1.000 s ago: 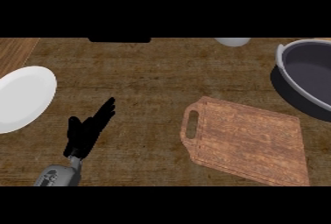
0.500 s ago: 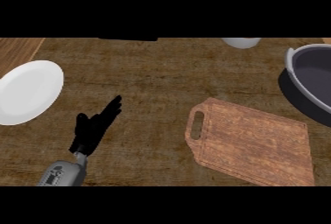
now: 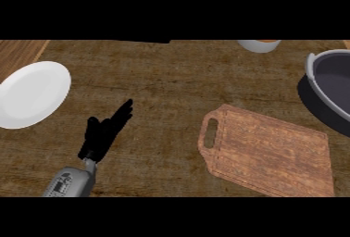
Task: Pick the bell pepper from the cutting board and place it in the pot
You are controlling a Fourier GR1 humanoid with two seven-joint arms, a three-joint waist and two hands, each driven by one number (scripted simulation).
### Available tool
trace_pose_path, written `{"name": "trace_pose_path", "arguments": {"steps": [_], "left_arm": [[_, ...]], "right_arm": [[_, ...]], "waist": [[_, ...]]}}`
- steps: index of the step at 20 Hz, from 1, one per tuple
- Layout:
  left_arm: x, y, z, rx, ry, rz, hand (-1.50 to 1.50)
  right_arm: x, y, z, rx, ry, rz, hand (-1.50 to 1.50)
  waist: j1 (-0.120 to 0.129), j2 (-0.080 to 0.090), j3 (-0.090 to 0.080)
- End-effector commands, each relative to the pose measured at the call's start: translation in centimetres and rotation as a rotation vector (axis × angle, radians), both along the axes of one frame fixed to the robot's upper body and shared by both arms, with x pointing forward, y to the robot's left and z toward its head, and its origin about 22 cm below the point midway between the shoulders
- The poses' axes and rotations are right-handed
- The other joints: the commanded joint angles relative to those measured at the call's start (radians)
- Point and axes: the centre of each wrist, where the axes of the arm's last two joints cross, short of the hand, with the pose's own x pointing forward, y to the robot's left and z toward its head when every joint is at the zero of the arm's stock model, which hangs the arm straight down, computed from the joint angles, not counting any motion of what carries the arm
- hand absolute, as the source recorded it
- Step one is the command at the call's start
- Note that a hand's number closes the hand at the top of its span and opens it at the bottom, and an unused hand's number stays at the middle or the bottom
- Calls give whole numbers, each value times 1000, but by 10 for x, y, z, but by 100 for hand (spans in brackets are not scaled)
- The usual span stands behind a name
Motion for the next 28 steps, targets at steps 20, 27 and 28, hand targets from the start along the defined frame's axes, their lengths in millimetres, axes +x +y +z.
{"name": "trace_pose_path", "arguments": {"steps": [20,27,28], "left_arm": [[-4,2,3,14,-6,9,0],[-5,12,-7,0,9,41,0],[-3,10,0,-2,5,38,0]], "right_arm": [[109,97,-79,-635,530,-46,-150],[130,125,-87,-194,329,105,-150],[136,135,-91,-98,285,116,-150]], "waist": [[-4,-1,-3],[-43,-7,-1],[-41,-9,0]]}}
